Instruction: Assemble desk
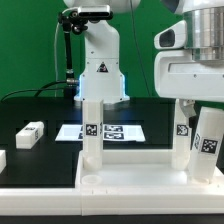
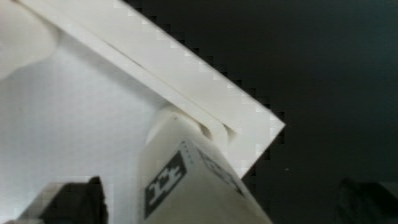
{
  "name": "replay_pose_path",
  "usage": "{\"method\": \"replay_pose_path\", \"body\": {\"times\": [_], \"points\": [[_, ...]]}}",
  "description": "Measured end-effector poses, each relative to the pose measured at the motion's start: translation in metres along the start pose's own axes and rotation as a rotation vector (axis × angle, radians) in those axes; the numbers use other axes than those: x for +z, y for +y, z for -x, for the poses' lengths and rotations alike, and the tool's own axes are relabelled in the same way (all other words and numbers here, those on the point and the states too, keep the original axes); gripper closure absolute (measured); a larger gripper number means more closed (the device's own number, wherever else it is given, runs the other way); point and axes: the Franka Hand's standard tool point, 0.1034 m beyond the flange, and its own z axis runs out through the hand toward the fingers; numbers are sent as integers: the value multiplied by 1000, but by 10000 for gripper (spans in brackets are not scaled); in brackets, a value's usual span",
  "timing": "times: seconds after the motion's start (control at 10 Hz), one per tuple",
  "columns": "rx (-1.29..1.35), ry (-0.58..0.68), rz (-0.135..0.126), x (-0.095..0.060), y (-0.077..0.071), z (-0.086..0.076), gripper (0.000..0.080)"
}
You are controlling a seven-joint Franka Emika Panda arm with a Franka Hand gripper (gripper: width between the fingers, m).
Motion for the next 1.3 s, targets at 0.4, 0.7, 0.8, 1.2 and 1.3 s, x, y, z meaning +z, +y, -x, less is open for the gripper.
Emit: {"method": "replay_pose_path", "body": {"times": [0.4,0.7,0.8,1.2,1.3], "points": [[-556,7,33,-9,2,-13,151],[-526,15,28,-11,2,-15,216],[-495,15,27,-11,2,-15,396],[-192,21,34,-10,11,-28,505],[-102,23,34,-10,12,-30,505]]}}
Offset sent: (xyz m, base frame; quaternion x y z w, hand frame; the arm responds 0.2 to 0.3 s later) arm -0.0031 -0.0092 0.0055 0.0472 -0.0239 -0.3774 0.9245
